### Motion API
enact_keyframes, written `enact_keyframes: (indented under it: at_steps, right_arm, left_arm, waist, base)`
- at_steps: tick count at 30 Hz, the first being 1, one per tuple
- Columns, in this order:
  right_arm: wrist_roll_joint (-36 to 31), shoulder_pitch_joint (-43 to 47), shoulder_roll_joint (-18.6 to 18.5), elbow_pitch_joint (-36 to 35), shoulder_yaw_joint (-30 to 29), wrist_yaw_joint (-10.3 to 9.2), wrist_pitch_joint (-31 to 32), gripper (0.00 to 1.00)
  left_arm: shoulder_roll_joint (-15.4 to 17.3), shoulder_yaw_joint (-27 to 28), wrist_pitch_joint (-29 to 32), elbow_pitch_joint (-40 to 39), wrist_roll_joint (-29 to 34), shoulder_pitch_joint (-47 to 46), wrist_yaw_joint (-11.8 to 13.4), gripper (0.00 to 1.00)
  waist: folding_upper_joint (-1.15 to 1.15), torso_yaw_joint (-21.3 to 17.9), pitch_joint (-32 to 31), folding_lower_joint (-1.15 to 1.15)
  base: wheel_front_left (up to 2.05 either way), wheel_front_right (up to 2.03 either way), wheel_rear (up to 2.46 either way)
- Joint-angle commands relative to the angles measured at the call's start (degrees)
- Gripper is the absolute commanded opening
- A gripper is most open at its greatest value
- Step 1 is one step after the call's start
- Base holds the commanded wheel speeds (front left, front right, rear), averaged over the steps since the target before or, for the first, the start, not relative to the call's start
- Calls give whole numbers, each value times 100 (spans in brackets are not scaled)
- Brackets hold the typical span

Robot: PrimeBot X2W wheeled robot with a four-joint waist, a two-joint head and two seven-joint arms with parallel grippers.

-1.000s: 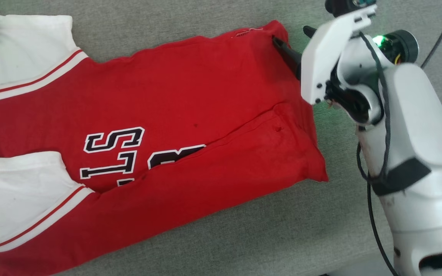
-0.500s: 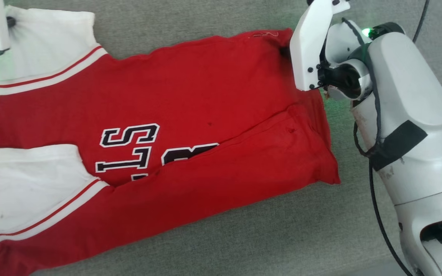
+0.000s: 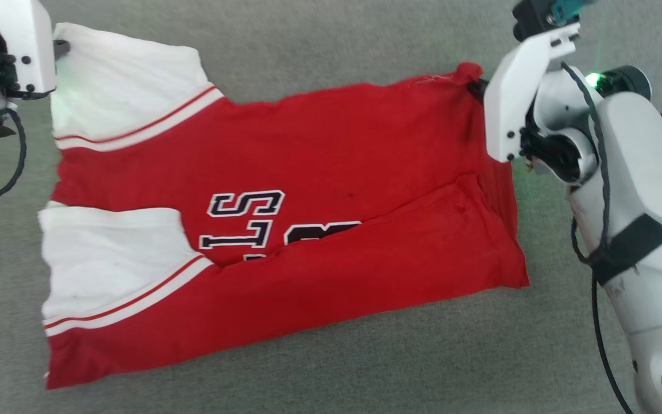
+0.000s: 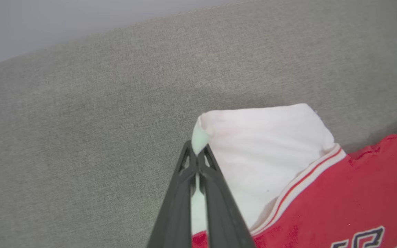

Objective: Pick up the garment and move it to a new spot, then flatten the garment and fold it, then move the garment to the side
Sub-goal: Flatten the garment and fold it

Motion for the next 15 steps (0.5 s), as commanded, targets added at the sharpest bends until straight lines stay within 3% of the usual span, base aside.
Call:
enact_keyframes:
  at_steps: [1, 12, 15]
  right_arm:
    - [-4, 110, -45, -52, -8, -3, -46, 0]
    - [-39, 1090, -491, -1158, -148, -3, -254, 0]
    - [-22, 1459, -609, -1639, -238, -3, -176, 0]
  left_arm:
    - [22, -2, 12, -69, -12, 91, -17, 0]
    - [325, -119, 113, -1174, -215, 582, -7, 0]
    - [500, -107, 108, -1589, -293, 792, 149, 0]
  waist:
    - [0, 136, -182, 0]
    - [0, 482, -801, 0]
    - [0, 537, -920, 0]
  base:
    - [0, 0, 0]
    - [0, 0, 0]
    - [0, 0, 0]
